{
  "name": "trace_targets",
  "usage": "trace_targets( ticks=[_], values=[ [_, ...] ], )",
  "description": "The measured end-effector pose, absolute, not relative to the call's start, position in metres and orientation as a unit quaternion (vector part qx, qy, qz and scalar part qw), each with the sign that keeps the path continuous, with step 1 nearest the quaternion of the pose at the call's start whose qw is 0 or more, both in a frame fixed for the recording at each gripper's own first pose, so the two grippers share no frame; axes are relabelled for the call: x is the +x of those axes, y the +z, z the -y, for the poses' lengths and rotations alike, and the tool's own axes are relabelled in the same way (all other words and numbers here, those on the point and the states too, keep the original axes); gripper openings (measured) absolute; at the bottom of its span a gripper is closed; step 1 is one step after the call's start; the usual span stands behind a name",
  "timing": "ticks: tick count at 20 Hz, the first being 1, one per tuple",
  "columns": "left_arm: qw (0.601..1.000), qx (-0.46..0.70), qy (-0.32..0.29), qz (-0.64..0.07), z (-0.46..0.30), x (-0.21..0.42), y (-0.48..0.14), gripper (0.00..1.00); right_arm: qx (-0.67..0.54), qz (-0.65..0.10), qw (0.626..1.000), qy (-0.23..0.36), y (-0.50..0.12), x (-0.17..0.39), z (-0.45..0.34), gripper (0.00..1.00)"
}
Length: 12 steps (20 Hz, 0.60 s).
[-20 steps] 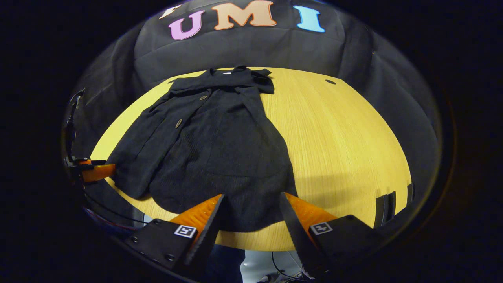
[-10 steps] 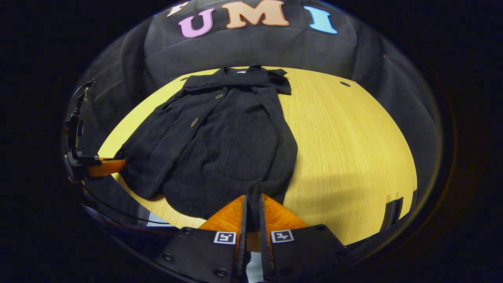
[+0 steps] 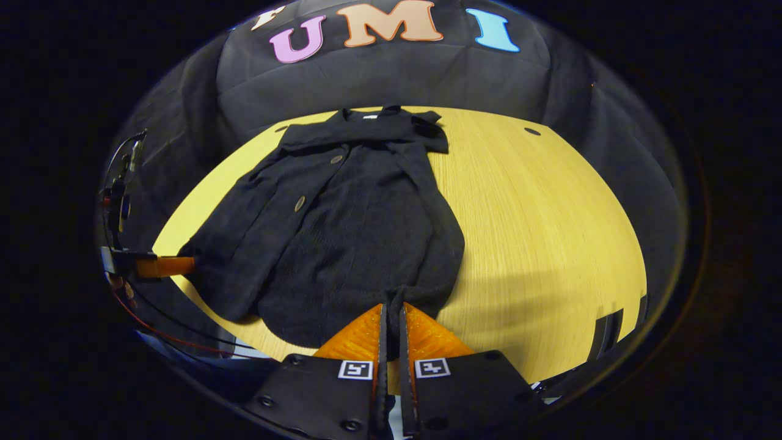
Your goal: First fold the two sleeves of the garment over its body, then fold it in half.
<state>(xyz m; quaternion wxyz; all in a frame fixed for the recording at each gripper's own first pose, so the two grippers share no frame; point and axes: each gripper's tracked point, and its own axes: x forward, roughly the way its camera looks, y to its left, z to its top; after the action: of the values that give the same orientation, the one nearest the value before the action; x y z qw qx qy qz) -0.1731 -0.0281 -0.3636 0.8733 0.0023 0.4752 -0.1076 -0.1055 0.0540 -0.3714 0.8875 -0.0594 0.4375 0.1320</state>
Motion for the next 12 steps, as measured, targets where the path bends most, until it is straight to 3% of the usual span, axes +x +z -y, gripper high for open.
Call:
trace_targets(
  ticks=[12],
  values=[
    [0.923,-0.004,-0.171,-0.344,0.080,-0.049,-0.269,0.00,-0.082,-0.316,0.930,0.171,-0.282,-0.015,-0.103,0.11]
  ],
)
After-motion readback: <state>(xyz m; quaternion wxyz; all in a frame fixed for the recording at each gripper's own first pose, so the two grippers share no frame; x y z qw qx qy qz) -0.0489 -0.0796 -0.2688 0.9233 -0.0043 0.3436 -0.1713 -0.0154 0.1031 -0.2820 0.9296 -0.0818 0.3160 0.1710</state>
